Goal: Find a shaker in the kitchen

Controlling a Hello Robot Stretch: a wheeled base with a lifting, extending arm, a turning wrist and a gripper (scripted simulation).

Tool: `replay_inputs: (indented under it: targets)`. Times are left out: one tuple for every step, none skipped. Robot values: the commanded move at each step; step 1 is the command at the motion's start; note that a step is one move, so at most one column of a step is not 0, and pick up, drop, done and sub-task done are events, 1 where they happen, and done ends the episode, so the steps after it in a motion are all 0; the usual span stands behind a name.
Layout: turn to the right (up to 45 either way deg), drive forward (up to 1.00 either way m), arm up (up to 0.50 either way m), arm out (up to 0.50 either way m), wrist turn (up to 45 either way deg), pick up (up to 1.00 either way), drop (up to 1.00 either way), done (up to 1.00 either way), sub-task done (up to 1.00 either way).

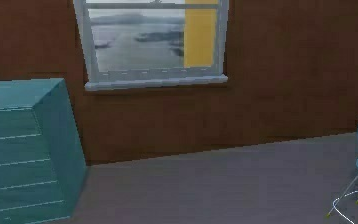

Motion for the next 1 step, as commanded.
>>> replay_inputs:
  targets:
    - [0.0,0.75,0.0,0.0,0.0,0.0,0.0,0.0,0.0]
